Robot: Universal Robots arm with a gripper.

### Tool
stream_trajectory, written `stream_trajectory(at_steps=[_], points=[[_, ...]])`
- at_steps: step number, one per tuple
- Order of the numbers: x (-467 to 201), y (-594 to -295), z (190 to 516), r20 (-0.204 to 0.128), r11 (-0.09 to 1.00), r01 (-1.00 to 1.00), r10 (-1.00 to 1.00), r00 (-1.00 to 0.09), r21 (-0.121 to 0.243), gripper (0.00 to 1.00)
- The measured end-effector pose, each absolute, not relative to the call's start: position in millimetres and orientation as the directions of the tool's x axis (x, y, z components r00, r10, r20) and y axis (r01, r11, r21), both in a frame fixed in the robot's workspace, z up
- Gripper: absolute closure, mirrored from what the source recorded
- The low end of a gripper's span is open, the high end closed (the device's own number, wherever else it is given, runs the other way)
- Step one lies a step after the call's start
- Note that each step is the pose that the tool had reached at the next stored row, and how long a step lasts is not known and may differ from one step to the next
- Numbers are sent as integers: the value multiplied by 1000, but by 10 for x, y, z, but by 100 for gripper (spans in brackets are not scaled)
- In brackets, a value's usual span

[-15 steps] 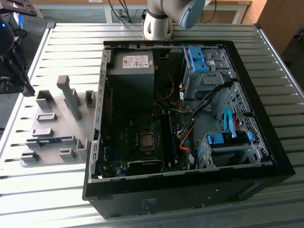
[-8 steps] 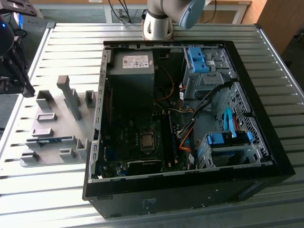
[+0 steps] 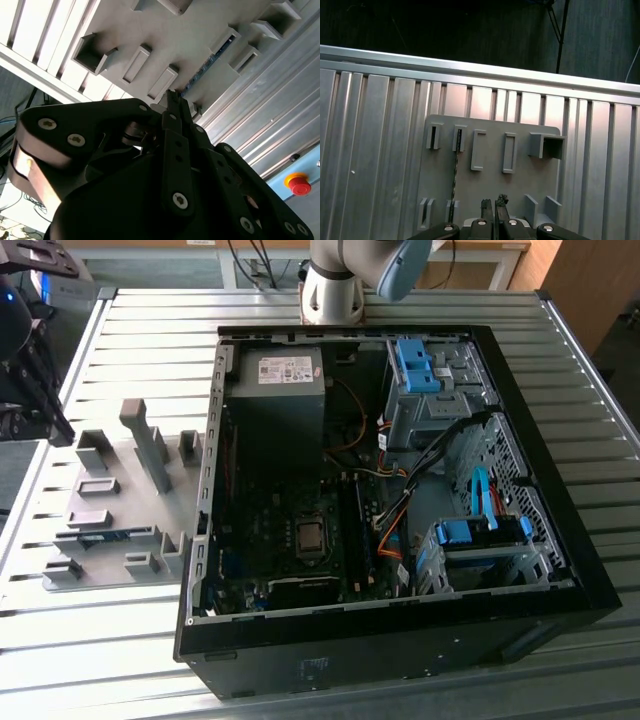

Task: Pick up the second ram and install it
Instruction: 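Pick up the second ram and move it above second insertion slot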

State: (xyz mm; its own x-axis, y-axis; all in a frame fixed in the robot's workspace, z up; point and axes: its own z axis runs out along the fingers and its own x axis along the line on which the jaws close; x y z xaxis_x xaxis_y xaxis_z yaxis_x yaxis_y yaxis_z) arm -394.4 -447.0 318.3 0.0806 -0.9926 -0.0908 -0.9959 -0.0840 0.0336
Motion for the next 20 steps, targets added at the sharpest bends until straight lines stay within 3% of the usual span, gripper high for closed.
stream_trajectory(at_steps=[15,18,19,20], points=[[-3943,-4471,3123,-89,-84,-996,-993,81,34,83],[-3943,-4471,3113,-83,-84,-996,-993,81,34,82],[-3944,-4471,3106,-83,-84,-996,-993,81,34,76],[-3943,-4472,3102,-81,-83,-996,-993,80,34,76]])
